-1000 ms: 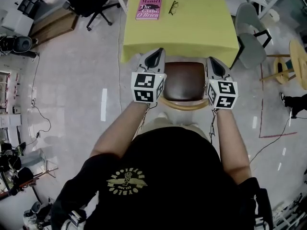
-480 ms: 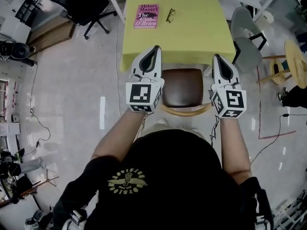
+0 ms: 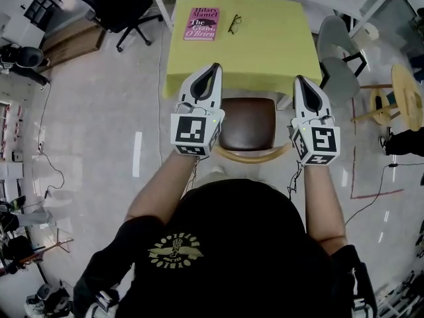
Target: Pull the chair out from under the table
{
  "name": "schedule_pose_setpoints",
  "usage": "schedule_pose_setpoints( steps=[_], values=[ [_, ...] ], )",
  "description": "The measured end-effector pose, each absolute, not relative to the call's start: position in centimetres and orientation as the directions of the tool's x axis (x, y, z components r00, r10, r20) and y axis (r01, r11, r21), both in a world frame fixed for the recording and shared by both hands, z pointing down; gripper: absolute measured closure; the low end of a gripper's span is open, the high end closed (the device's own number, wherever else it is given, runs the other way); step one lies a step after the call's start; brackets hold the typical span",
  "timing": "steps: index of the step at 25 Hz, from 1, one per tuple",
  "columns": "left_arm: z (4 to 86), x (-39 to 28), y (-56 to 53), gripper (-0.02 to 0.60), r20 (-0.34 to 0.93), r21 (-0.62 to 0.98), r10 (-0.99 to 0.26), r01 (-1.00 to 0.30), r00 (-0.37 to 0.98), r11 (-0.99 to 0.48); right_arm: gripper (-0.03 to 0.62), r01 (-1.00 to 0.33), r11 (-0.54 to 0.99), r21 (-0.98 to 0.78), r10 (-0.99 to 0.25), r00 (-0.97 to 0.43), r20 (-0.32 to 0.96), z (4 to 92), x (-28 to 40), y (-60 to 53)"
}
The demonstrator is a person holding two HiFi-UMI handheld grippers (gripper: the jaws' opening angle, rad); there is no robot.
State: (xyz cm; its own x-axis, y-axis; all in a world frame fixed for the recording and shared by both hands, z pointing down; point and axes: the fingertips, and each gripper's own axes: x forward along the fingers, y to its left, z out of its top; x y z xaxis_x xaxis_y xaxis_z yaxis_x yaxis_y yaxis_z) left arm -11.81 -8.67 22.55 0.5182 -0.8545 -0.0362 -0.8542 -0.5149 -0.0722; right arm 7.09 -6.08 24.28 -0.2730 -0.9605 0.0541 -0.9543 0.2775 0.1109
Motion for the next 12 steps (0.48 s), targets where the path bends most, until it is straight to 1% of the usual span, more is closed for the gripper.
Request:
schedule_pose_setpoints(
  steps=[12],
  values=[
    [22.9,-9.2,-8.0,0.572,-0.016,-0.08,-0.862,-0.86,0.506,-0.504,0.583,-0.938,0.333,0.091,-0.942,-0.327,0.075,24.6,8.9,-6.4]
  ],
)
